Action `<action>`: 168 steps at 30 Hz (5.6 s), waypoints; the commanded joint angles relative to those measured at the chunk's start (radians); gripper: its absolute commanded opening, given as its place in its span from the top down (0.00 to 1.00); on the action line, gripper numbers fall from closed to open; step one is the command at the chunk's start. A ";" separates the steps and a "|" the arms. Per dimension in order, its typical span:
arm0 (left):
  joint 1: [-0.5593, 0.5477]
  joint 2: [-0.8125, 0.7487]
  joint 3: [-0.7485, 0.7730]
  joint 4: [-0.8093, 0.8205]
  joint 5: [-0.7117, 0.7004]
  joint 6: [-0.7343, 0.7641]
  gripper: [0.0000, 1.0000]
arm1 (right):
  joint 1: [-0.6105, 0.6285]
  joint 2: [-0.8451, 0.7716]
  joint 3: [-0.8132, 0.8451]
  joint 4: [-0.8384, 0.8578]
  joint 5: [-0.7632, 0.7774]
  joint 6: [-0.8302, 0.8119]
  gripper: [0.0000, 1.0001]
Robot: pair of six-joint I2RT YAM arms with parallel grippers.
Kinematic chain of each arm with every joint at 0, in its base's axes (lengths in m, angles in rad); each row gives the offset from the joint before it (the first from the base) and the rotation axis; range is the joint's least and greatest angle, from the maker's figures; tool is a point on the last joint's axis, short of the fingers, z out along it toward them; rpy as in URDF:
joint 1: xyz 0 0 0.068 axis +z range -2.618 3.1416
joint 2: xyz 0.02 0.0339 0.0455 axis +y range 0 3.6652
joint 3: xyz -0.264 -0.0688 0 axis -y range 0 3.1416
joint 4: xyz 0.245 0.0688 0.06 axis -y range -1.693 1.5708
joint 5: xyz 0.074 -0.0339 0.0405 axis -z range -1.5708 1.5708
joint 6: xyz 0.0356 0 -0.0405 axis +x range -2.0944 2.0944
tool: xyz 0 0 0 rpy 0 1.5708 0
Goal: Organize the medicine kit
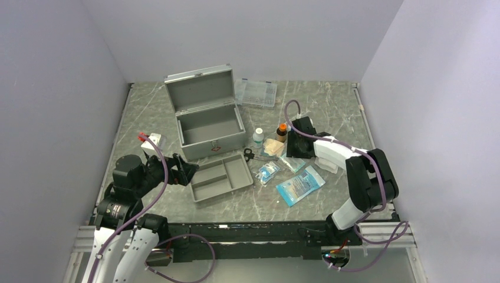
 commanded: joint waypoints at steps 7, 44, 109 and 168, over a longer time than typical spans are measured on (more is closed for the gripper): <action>-0.004 0.008 0.002 0.032 0.014 0.009 0.01 | -0.002 0.058 -0.013 0.050 -0.036 0.024 0.62; -0.003 -0.015 0.003 0.030 -0.003 0.004 0.01 | 0.176 -0.278 0.338 -0.229 0.069 -0.099 1.00; -0.001 -0.078 0.006 0.016 -0.077 -0.005 0.01 | 0.397 0.645 1.050 -0.105 -0.241 -0.558 0.81; -0.002 -0.094 0.000 0.025 -0.069 -0.009 0.01 | -0.267 -0.352 0.023 -0.177 0.123 0.228 0.10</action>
